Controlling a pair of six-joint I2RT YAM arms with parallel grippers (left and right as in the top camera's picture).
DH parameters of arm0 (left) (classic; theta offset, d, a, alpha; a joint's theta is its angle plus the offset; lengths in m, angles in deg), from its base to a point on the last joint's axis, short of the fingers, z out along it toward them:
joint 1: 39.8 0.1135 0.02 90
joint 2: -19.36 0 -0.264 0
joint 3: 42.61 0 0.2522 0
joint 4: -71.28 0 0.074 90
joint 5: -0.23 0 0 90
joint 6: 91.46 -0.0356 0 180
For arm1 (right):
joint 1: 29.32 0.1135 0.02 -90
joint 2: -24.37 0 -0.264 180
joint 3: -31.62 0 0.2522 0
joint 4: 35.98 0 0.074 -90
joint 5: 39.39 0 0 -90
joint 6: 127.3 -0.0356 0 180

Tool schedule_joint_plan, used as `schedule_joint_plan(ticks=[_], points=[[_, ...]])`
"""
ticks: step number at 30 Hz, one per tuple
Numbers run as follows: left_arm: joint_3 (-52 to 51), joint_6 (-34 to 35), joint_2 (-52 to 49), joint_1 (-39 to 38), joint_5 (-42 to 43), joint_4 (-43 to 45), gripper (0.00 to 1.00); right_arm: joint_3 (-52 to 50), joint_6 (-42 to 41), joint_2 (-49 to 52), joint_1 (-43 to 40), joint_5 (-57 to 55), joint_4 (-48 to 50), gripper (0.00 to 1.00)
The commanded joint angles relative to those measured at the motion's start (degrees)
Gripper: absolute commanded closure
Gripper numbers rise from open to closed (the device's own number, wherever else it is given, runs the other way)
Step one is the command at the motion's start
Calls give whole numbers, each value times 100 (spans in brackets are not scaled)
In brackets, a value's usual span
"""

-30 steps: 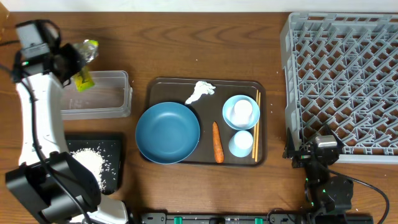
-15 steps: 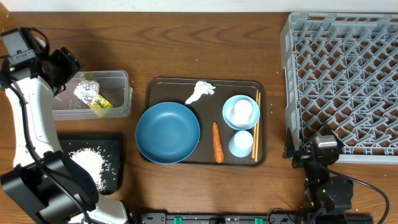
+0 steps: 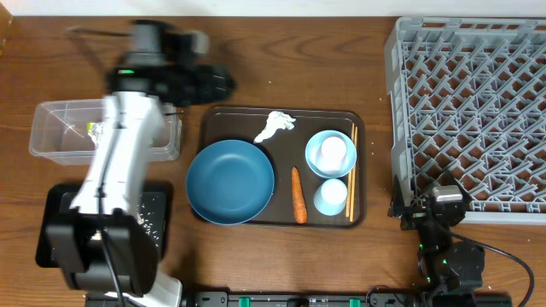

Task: Sort waste into correct bins and load items into the dishwasher rack
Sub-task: 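Move the left gripper to the white tissue on the brown tray, grasp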

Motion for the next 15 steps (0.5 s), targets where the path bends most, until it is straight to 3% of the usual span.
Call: schedule_joint_plan(ticks=[1, 7, 15], points=[[-79, -201, -214, -850, -1884, -15, 24, -24, 72, -31, -52, -17, -7, 1], [-79, -496, -745, -1832, -2953, 83, 24, -24, 72, -31, -52, -17, -7, 1], [-79, -494, -1561, -1897, -3010, 417, 24, -24, 74, -31, -52, -17, -7, 1]])
